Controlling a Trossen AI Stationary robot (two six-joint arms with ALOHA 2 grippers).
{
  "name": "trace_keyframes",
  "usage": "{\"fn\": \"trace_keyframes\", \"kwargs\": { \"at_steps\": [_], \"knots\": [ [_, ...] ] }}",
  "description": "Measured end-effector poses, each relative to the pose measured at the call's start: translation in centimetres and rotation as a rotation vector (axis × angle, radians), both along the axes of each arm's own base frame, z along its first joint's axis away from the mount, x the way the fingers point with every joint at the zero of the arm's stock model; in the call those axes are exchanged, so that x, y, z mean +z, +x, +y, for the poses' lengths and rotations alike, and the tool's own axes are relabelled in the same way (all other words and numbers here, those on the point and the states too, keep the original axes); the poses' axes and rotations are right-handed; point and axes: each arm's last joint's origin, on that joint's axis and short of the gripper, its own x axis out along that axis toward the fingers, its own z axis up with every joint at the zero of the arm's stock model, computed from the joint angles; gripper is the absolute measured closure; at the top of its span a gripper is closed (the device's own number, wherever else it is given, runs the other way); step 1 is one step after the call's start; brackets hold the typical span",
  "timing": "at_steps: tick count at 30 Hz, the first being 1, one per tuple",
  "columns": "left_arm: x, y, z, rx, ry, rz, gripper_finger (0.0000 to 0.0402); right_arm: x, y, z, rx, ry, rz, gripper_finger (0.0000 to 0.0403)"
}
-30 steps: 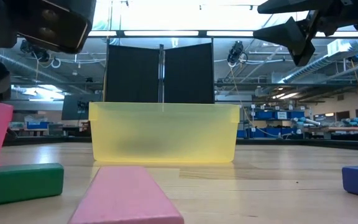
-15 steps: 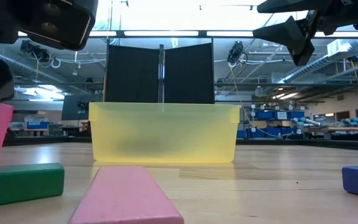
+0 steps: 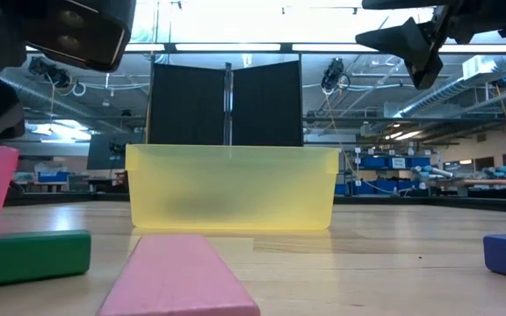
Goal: Sort blocks
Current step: Put the green block into the blue bin
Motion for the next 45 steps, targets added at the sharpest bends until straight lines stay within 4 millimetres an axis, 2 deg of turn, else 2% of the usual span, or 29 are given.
{"fn": "trace_keyframes", "kwargs": {
  "at_steps": [8,14,17,23,25,28,31,35,38,41,45],
  "knots": [
    [1.1,0.9,-0.2,-0.071,0.038,0.006,0.0297,0.1,0.0,0.0,-0.007,0.008,-0.014,0.0206],
    [4.5,2.3,-0.4,-0.120,0.186,-0.006,0.0299,0.3,0.0,0.0,-0.008,0.017,-0.031,0.0206],
    [7.2,2.9,-1.1,-0.158,0.162,-0.067,0.0299,0.4,0.0,0.0,-0.008,0.020,-0.041,0.0209],
    [11.1,4.3,-2.1,-0.275,0.142,-0.182,0.0299,0.4,0.0,0.0,-0.007,0.018,-0.041,0.0210],
    [12.7,5.0,-2.0,-0.292,0.157,-0.250,0.0299,0.5,0.0,0.0,0.000,0.016,-0.049,0.0210],
    [13.9,6.6,-1.2,-0.313,0.182,-0.345,0.0299,1.3,0.0,0.2,0.060,0.017,-0.106,0.0210],
    [14.4,8.7,0.5,-0.323,0.222,-0.430,0.0299,3.3,-0.5,0.2,0.184,0.020,-0.256,0.0209],
    [14.8,11.6,2.8,-0.333,0.255,-0.536,0.0299,6.4,-2.1,-0.1,0.346,0.026,-0.490,0.0210],
    [14.4,13.9,4.5,-0.352,0.273,-0.614,0.0299,8.0,-3.4,-0.6,0.409,0.024,-0.585,0.0210],
    [13.3,16.4,6.1,-0.383,0.247,-0.699,0.0299,9.0,-4.4,-0.9,0.456,0.025,-0.635,0.0210],
    [10.6,19.3,7.8,-0.404,0.181,-0.786,0.0299,9.9,-5.6,-0.9,0.533,0.015,-0.698,0.0209]
  ]
}}
